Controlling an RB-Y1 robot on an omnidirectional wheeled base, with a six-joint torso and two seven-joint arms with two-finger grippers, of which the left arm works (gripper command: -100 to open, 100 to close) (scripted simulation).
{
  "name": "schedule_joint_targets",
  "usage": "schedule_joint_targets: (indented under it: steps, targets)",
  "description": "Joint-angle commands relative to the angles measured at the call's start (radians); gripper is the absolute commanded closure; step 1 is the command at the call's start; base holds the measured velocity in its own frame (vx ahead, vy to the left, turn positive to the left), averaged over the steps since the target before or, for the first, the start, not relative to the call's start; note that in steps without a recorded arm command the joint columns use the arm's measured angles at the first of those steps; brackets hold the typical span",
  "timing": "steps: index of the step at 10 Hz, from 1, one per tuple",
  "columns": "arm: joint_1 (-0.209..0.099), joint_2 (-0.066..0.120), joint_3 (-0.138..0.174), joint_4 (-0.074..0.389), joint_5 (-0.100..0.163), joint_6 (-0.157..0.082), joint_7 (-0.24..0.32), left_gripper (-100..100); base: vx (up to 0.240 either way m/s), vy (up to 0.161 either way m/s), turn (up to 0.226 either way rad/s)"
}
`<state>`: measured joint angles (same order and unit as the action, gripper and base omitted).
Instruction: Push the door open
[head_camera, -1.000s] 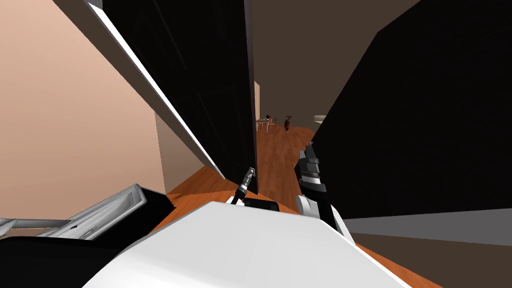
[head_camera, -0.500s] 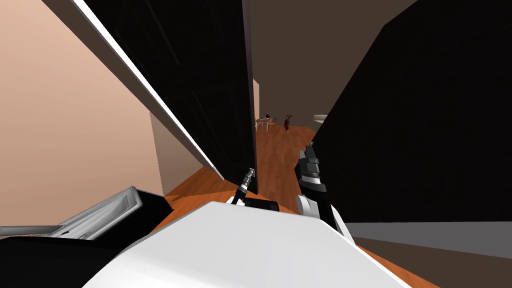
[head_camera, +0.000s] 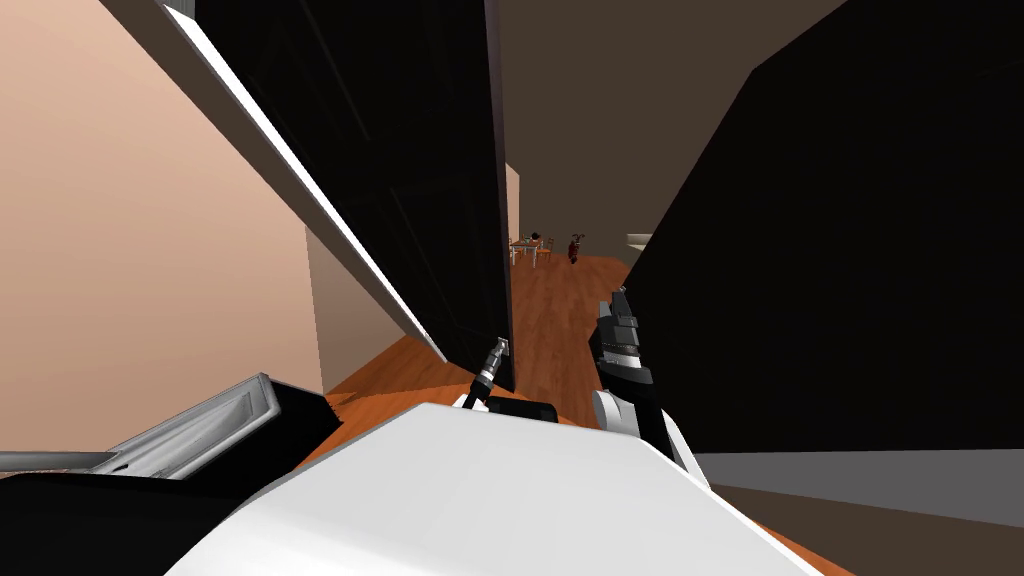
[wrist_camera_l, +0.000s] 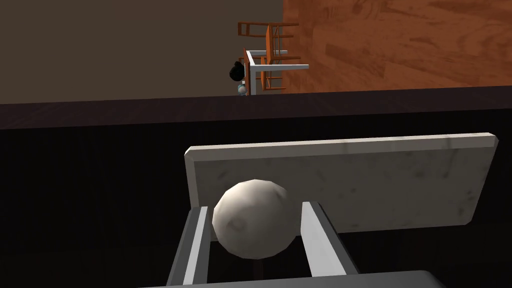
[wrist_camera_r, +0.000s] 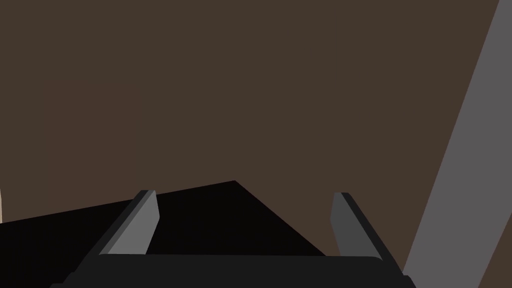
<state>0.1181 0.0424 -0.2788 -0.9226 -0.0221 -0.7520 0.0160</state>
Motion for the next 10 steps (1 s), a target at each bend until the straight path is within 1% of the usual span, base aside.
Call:
schedule_joint_targets:
  steps: [1, 6, 8, 9, 10]
  targets:
    - [-0.004, 0.009, 0.017, -0.015, 0.006, 0.003, -0.003, 100, 0.169, -0.068, 0.025]
    - [-0.021, 0.021, 0.072, 0.0, 0.028, 0.005, -0.018, 100, 0.186, -0.091, 0.047]
    - [-0.021, 0.021, 0.072, 0.0, 0.028, 0.005, -0.018, 100, 0.069, -0.046, 0.009]
    - [-0.028, 0.023, 0.095, 0.006, 0.036, 0.006, -0.024, 100, 0.083, -0.042, 0.111]
    - [-0.031, 0.023, 0.103, 0.008, 0.039, 0.006, -0.026, 100, 0.123, -0.044, 0.13]
